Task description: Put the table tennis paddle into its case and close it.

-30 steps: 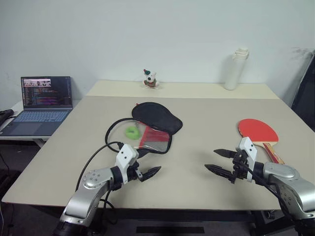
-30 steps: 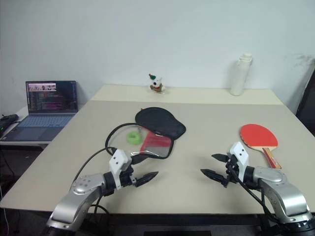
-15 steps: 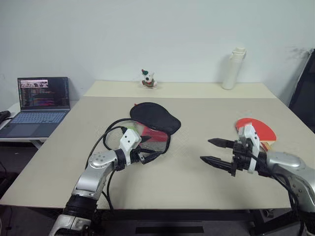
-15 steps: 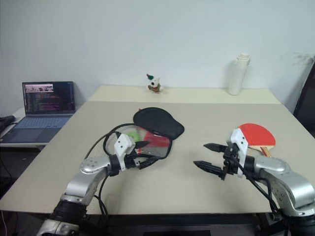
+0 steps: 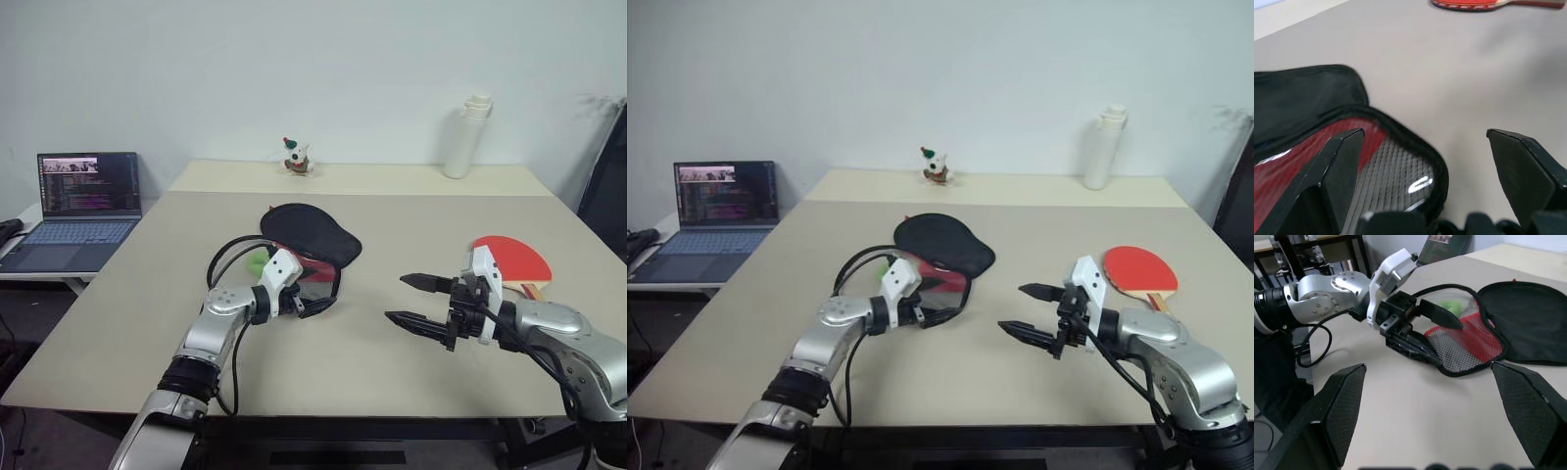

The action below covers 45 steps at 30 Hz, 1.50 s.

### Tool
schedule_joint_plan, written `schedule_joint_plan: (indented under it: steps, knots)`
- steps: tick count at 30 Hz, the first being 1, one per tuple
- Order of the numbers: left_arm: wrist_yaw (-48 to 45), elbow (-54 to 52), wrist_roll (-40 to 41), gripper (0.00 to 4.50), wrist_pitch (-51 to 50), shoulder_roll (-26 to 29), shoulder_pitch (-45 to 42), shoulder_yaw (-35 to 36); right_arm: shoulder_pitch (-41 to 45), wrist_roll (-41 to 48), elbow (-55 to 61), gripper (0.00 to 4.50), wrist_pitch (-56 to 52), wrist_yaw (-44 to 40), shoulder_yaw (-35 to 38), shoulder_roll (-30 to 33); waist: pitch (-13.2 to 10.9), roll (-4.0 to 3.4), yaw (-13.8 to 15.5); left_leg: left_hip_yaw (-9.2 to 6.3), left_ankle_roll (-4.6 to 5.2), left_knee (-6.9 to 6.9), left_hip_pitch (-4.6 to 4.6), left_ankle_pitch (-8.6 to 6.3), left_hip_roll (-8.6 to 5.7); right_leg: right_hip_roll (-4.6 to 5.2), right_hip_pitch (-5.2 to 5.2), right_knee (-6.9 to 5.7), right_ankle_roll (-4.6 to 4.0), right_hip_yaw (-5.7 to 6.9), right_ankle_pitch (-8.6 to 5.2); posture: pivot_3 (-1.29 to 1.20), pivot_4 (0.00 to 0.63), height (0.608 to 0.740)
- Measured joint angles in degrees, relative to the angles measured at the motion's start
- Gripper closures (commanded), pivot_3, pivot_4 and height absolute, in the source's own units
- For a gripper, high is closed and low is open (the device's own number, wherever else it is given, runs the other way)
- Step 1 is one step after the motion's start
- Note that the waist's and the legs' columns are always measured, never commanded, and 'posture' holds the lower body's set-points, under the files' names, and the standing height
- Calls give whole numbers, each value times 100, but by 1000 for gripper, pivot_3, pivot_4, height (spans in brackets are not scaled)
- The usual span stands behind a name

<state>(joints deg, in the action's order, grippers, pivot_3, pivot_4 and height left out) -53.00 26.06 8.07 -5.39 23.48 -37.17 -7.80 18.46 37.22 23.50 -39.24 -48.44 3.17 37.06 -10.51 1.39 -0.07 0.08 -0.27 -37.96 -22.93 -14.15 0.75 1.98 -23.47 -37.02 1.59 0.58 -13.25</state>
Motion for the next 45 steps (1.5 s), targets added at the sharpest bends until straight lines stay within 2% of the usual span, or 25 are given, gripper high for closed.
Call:
schedule_joint_plan:
  steps: [20, 23, 34, 39, 45]
  knots:
    - [-391, 1096, -426, 121, -35, -237, -357, -193, -114, -18, 0, 20, 24, 183, -1, -142, 0, 0, -4, -1, 0, 0, 0, 0, 1, -2, 0, -1, 0, 0, 0, 0, 150, 740]
    - [-366, 1251, -429, 662, -10, -236, -426, -175, -135, -21, 0, 0, 83, 229, 0, -141, 0, 0, -3, -1, 0, -1, 0, 0, 1, -2, 0, -1, 0, 1, 0, 0, 150, 740]
    - [-205, 1496, -426, 4477, 115, -233, -519, -57, -166, -83, -48, 0, 220, 254, 23, -114, 0, 0, -8, 0, 0, -1, 4, 0, 2, -2, 1, -5, 0, -1, 0, 0, 150, 740]
    - [-169, 1532, -435, 4477, 209, -213, -519, -27, -166, -101, -73, 0, 233, 289, 67, -98, 0, 0, -11, 1, 0, -1, 4, 0, 4, -5, 0, -5, 0, -1, 0, 0, 150, 740]
    - [-673, 1636, -601, 4477, 691, 12, -548, -165, -167, -78, -67, 0, 221, 371, 171, -64, 0, 0, -11, 1, 0, 0, 2, 0, 3, -5, 0, -3, -1, -1, 0, 0, 150, 740]
